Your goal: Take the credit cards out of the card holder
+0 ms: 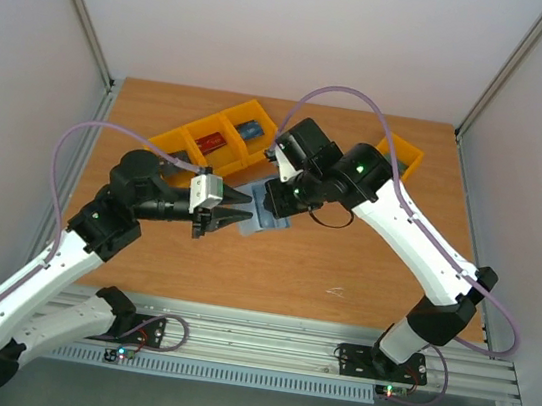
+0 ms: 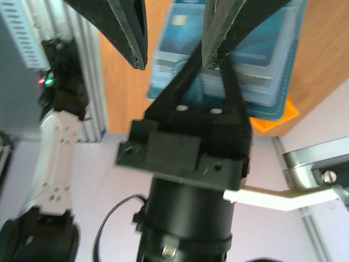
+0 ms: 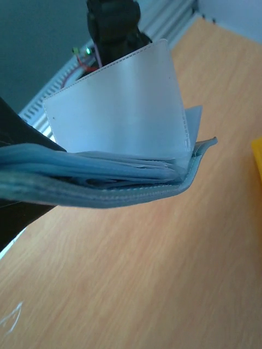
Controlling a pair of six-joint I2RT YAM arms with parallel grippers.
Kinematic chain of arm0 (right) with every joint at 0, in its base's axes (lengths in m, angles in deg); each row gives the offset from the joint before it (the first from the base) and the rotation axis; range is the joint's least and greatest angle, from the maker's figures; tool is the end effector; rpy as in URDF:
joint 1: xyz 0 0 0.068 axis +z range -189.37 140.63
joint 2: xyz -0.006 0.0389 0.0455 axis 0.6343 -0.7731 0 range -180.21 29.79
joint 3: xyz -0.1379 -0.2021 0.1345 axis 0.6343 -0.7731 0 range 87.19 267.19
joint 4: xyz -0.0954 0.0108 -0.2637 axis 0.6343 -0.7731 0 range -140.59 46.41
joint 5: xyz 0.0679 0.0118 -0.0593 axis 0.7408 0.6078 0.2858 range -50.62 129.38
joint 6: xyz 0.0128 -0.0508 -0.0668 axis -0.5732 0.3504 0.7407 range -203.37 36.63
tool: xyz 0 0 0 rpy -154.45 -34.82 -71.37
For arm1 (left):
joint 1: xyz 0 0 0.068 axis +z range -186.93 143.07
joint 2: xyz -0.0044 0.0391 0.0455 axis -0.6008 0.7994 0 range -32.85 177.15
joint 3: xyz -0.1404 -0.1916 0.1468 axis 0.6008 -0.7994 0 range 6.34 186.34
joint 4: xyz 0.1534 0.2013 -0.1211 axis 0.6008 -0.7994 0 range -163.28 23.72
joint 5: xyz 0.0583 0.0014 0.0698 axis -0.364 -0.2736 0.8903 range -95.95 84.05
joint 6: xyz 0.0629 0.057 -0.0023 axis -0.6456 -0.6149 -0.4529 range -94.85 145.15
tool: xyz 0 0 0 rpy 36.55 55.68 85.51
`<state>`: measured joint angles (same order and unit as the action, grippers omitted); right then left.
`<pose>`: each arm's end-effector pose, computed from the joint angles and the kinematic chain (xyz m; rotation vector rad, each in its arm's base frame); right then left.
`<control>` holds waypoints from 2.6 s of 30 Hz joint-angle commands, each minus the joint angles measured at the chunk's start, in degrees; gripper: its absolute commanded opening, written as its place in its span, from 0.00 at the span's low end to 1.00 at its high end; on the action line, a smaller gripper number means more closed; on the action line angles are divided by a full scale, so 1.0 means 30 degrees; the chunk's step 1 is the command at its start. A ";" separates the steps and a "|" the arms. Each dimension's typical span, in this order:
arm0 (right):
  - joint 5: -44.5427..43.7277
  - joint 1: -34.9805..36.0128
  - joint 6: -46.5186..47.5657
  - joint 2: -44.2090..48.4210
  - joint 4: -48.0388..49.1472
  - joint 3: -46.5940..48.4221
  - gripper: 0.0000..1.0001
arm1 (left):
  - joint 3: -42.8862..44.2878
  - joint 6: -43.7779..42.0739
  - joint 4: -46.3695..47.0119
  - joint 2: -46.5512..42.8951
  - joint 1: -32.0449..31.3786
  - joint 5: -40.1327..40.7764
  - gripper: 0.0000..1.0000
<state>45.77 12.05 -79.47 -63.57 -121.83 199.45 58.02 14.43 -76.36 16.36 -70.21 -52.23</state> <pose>0.2075 0.2734 0.3990 -1.2725 2.3400 0.4300 0.1628 -0.1714 0.3732 1.1887 1.2966 -0.9726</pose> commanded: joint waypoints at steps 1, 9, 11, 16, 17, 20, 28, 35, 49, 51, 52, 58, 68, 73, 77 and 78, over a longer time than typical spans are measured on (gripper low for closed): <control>0.3675 0.0116 0.0046 0.0780 0.1804 -0.0477 0.01 | 0.0007 -0.6088 -0.1212 -0.0449 -0.0333 0.3022 0.29; 0.7044 -0.0355 0.0339 0.1984 0.3001 -0.1039 0.01 | -0.2137 -1.4685 -0.1870 -0.2883 -0.0333 0.6502 0.27; 0.7508 -0.0633 0.0314 0.2175 0.3068 -0.1057 0.01 | -0.2690 -1.6128 -0.1456 -0.3400 -0.0333 0.6426 0.28; 0.8686 -0.0909 0.0336 0.2351 0.3400 -0.1063 0.01 | -0.4333 -1.9574 0.1615 -0.4692 -0.0410 0.5387 0.30; 0.8929 -0.0909 0.0340 0.2366 0.3491 -0.1102 0.01 | -0.4537 -2.0366 0.2419 -0.4799 -0.0467 0.5103 0.29; 0.9180 -0.0909 0.0283 0.2515 0.3784 -0.1233 0.01 | -0.5012 -2.2221 0.4588 -0.4882 -0.0689 0.4863 0.27; 0.9970 -0.0909 0.0221 0.2491 0.4238 -0.1504 0.01 | -0.6184 -2.9173 0.7635 -0.4225 -0.0858 0.4796 0.27; 1.1391 -0.0909 0.0281 0.2509 0.4611 -0.1663 0.01 | -0.6078 -3.0504 0.8512 -0.3736 -0.0861 0.5662 0.25; 1.1558 -0.1461 0.0195 0.3288 0.5058 -0.2460 0.10 | -0.6098 -3.0817 0.8888 -0.3928 -0.0950 0.4993 0.00; 1.1789 -0.1774 -0.0010 0.3718 0.5429 -0.2925 0.16 | -0.6100 -3.0915 0.8565 -0.4133 -0.0958 0.5040 0.00; 1.1998 -0.1936 -0.0161 0.3910 0.5789 -0.3269 0.20 | -0.6098 -3.0947 0.8296 -0.4231 -0.0975 0.5077 0.00; 1.2572 -0.2579 -0.0622 0.4536 0.6549 -0.4094 0.32 | -0.6064 -3.0965 0.7183 -0.4506 -0.0960 0.5810 0.00; 1.3015 -0.3378 -0.1258 0.5068 0.7276 -0.4997 0.17 | -0.6137 -3.0999 0.6836 -0.4701 -0.0973 0.6312 0.00; 1.3154 -0.3773 -0.1271 0.5227 0.7526 -0.5384 0.01 | -0.6153 -3.0938 0.6761 -0.4816 -0.0963 0.6387 0.00; 1.3137 -0.4616 -0.2038 0.5627 0.7511 -0.5844 0.01 | -0.6136 -3.0938 0.6491 -0.4962 -0.0968 0.6620 0.00; 1.3214 -0.4811 -0.2125 0.5745 0.7568 -0.5999 0.01 | -0.6151 -3.0916 0.6408 -0.4991 -0.0962 0.6658 0.00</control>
<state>83.89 -0.34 -84.02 -49.19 -101.43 182.47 39.95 -77.83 -56.32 2.29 -73.03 -33.04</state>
